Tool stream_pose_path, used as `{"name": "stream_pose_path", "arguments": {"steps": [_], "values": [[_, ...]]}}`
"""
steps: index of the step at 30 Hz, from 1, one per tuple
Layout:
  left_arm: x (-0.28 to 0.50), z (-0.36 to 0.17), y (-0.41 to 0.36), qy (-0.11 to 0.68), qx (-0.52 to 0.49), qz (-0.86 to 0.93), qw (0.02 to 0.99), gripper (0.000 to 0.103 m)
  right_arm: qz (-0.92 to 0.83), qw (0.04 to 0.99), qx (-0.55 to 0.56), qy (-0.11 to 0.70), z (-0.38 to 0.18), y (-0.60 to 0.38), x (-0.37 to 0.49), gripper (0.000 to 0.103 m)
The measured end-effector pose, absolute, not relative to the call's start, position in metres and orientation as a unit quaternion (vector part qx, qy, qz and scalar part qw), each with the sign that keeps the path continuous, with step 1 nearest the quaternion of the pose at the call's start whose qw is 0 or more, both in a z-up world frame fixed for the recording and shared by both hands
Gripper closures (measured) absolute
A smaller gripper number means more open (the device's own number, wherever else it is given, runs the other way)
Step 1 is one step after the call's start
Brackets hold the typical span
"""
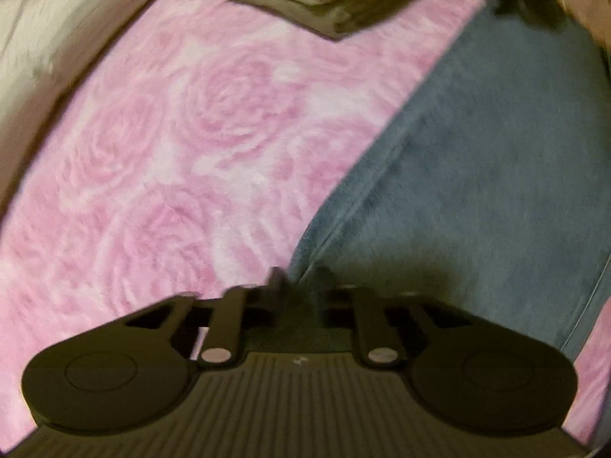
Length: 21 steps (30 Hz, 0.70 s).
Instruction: Fold clothes
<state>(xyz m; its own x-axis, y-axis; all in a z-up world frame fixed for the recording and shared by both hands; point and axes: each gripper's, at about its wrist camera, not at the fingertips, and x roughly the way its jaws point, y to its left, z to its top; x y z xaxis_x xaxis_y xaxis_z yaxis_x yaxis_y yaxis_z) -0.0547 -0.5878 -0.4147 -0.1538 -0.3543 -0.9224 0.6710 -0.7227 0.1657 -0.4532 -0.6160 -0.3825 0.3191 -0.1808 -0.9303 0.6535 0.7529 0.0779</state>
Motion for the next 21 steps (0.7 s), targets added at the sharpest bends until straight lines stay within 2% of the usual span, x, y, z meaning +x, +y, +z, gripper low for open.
{"name": "stream_pose_path", "arguments": {"steps": [5,9,12,16,17,19,20,21], "values": [[-0.056,-0.367,-0.53,0.113,0.516,-0.749,0.4,0.1,-0.313,0.801,0.174,0.48,-0.331,-0.555,-0.455,0.094],[-0.054,-0.32,-0.448,0.13,0.471,-0.751,0.445,0.1,-0.345,0.812,0.114,0.457,-0.284,-0.459,-0.456,0.094],[-0.058,-0.295,-0.368,0.166,0.44,-0.744,0.474,0.1,-0.361,0.805,0.094,0.461,-0.265,-0.376,-0.455,0.093],[-0.066,-0.304,-0.269,0.28,0.413,-0.707,0.502,0.099,-0.358,0.773,0.129,0.507,-0.278,-0.279,-0.456,0.093],[-0.069,-0.313,-0.248,0.317,0.41,-0.69,0.505,0.097,-0.358,0.761,0.143,0.522,-0.288,-0.26,-0.455,0.088],[-0.073,-0.334,-0.217,0.393,0.404,-0.652,0.507,0.093,-0.366,0.719,0.162,0.568,-0.313,-0.231,-0.453,0.052],[-0.073,-0.342,-0.205,0.424,0.395,-0.639,0.506,0.092,-0.386,0.697,0.161,0.583,-0.323,-0.219,-0.454,0.023],[-0.073,-0.348,-0.194,0.449,0.385,-0.626,0.509,0.089,-0.403,0.686,0.176,0.579,-0.33,-0.211,-0.458,0.02]]}}
